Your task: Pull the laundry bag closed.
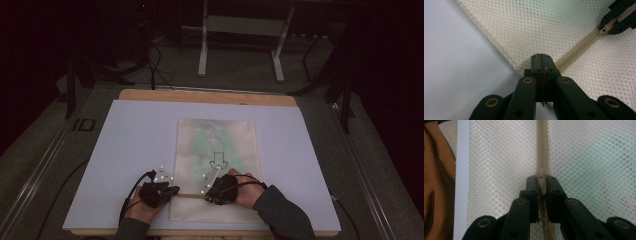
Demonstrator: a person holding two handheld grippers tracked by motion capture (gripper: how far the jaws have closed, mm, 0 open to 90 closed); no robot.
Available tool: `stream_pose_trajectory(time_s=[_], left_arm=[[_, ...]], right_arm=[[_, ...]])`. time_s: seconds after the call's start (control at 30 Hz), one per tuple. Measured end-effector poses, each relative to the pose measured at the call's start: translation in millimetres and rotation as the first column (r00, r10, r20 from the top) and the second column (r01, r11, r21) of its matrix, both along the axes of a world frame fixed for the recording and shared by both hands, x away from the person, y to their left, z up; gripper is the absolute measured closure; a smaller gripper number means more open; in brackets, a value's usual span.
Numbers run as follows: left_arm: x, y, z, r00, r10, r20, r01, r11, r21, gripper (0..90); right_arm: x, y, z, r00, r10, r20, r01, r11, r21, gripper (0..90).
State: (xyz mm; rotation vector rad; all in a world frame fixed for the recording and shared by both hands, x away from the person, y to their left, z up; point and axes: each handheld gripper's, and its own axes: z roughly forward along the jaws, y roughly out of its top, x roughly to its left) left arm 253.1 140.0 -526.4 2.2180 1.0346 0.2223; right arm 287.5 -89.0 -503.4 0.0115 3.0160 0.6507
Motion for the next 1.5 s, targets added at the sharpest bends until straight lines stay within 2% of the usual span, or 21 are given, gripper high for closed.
stream_pose_trajectory(time_s=[1.5], left_arm=[[-0.1, -0.2, 0.1, 1.0, 0.002, -0.001, -0.002, 1.0, 0.001, 89.2]], right_arm=[[2.4, -18.9, 1.5, 0.9999, -0.005, -0.012, 0.005, 1.0, -0.028, 82.2]])
